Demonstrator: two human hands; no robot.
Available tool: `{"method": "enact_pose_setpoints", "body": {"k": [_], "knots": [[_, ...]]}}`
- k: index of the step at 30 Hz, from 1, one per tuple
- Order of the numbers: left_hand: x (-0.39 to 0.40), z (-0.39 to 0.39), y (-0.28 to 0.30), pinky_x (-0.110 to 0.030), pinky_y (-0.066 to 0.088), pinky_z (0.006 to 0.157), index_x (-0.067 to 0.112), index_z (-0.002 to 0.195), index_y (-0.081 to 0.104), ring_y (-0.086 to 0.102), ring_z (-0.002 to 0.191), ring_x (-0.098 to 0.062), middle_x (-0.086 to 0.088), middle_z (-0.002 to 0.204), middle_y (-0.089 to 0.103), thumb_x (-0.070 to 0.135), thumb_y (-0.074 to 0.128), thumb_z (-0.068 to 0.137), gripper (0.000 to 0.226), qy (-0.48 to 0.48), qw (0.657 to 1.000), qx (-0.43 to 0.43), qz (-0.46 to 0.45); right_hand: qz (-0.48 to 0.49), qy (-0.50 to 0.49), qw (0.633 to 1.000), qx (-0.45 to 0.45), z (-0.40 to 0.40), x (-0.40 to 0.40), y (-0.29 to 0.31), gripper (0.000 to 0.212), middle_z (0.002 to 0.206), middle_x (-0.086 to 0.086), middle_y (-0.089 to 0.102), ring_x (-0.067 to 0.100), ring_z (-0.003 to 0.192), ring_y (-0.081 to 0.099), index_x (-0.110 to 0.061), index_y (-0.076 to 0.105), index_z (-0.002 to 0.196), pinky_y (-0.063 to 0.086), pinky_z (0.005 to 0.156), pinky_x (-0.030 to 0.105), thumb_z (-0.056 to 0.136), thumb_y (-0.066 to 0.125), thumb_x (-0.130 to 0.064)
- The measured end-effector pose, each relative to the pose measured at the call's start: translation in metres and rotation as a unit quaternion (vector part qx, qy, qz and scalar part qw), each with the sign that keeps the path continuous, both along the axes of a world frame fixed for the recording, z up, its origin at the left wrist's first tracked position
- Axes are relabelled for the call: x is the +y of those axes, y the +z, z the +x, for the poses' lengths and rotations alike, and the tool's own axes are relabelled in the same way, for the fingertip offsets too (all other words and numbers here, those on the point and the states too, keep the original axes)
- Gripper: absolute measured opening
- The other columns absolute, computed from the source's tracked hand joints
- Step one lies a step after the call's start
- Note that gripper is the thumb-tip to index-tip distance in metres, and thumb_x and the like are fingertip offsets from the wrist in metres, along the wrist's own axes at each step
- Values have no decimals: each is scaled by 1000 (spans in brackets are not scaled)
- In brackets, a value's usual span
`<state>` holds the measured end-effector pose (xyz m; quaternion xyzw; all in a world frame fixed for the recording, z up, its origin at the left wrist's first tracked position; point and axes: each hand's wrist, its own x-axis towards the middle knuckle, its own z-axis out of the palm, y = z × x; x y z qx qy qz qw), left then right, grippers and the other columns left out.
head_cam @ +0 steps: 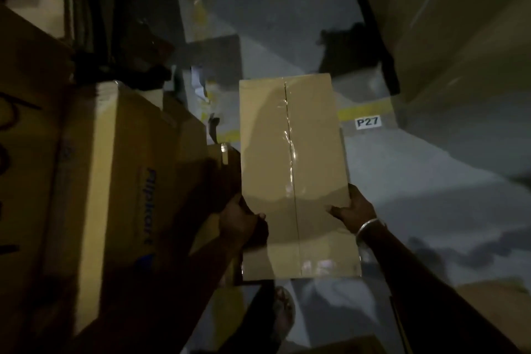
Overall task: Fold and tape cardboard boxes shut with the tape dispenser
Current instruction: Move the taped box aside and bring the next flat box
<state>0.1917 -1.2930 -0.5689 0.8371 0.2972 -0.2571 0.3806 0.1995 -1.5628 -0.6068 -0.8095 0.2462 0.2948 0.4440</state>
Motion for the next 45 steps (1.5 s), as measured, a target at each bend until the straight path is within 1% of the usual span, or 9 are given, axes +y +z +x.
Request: {"method": "enact_pose_setpoints", "body": {"k": [5,8,14,18,21,26,30,37,45], "knots": [[7,-10,-50,-40,51,100,20,141,53,59,122,-29,-5,131,64,34,83,80,69,10,1000,18,-21,1,5,1000,12,-5,4,-55,75,130,9,65,30,118,61,-20,48,143,48,103,39,78,85,-24],[13,-16,-59,-14,52,72,17,138,51,61,101,-17,-1,118,62,8,84,78,69,22,997,30,-65,4,6,1000,8,-8,12,-74,79,132,4,64,29,118,61,-25,46,143,50,102,41,75,87,-25],[14,-16,-63,-39,51,97,17,133,45,57,120,-26,-2,125,61,1,85,71,76,17,995,39,-90,-30,19,999,30,-10,23,-67,85,134,5,62,31,120,60,-26,38,148,49,101,38,77,84,-27],[1,-14,-30,-27,43,95,5,133,51,56,119,-26,-8,125,61,7,77,85,54,-18,997,27,-64,-67,52,994,67,-16,32,-35,103,135,13,62,37,119,60,-29,16,158,49,101,46,76,79,-37],[-13,-11,26,-27,42,103,8,141,48,54,126,-30,-12,137,58,9,64,94,50,-32,998,25,-43,-49,-16,995,88,-7,51,31,85,140,17,57,39,125,55,-17,25,157,44,106,41,88,72,-29],[-46,8,172,-27,40,103,10,152,37,48,134,-28,-10,150,47,17,65,94,64,-49,997,14,-55,-71,72,993,62,16,66,180,40,131,13,63,32,121,57,-10,64,124,45,97,30,93,62,-37],[-56,23,291,-20,38,94,9,146,45,50,132,-27,-10,146,52,18,66,94,57,-63,994,-50,-68,-116,76,990,-20,43,73,306,34,125,18,65,36,117,60,-5,68,113,47,92,31,93,59,-30],[-13,45,463,-35,51,90,19,135,54,61,114,-30,-7,127,65,27,63,91,45,-129,968,-214,29,-126,88,974,-164,71,121,483,22,109,23,71,41,104,66,-4,74,101,54,90,41,93,56,-14],[99,50,576,-33,51,90,17,130,61,62,114,-29,-7,126,67,26,63,92,38,-65,944,-324,12,-118,103,953,-259,64,237,599,13,89,18,74,34,86,70,-19,66,77,53,75,32,89,64,-25]]}}
